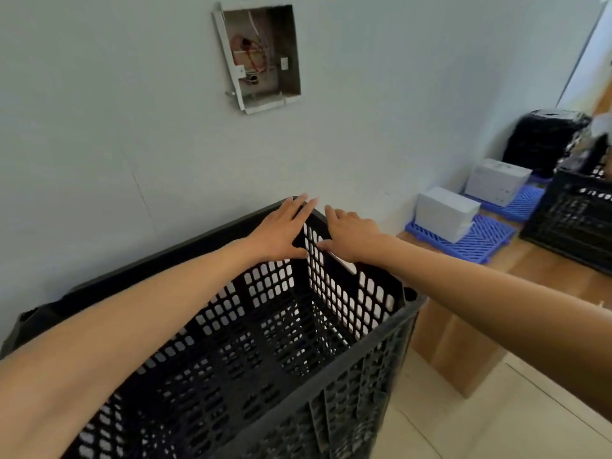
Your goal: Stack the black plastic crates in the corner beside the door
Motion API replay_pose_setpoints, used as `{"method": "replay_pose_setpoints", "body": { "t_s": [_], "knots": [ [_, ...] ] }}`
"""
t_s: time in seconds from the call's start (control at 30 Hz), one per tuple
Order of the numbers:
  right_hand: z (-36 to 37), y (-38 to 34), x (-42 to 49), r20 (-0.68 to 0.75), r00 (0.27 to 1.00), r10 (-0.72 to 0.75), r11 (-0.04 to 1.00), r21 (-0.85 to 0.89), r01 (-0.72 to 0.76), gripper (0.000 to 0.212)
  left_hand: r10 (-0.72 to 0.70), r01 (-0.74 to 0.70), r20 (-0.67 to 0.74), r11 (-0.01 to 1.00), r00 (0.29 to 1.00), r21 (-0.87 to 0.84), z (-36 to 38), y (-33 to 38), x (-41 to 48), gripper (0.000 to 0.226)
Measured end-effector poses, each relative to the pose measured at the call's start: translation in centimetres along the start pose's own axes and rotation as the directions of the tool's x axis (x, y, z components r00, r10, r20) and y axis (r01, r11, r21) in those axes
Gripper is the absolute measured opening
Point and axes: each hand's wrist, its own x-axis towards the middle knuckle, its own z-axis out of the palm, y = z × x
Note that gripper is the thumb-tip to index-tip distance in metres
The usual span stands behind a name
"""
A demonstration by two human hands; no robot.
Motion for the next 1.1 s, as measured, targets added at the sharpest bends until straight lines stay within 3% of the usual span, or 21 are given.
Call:
{"method": "replay_pose_setpoints", "body": {
  "t_s": [0.07,0.2,0.6,0.87,1.0,1.1],
  "knots": [
    [1.0,-0.2,0.4,0.028,1.0,0.003,1.0,0.015,-0.003,0.088,-0.007,0.007,0.012,1.0,1.0,0.0,0.4,0.2,2.1,0.115],
    [3.0,0.1,0.5,-0.079,0.996,-0.044,0.996,-0.082,0.038,0.089,0.013,-0.011,0.093,1.0,0.996,-0.02,1.6,0.3,5.0,0.121],
    [3.0,0.8,1.2,-0.098,0.986,-0.138,0.989,0.035,0.142,0.071,-0.03,0.041,0.107,0.993,0.994,-0.11,2.7,-0.4,6.0,0.124],
    [2.9,0.5,0.2,-0.098,0.99,-0.099,0.995,-0.021,0.098,0.073,-0.149,0.142,0.124,0.988,0.981,0.06,1.5,2.1,4.9,0.123],
    [2.5,0.6,0.0,-0.075,0.991,-0.113,0.994,-0.001,0.114,0.079,-0.205,0.202,0.032,0.976,0.978,0.08,2.1,3.2,3.2,0.114],
    [1.8,0.8,-0.1,0.024,0.993,-0.117,0.991,0.072,0.115,0.085,-0.226,0.228,-0.03,0.957,0.974,0.179,2.7,3.1,1.0,0.108]
  ]
}}
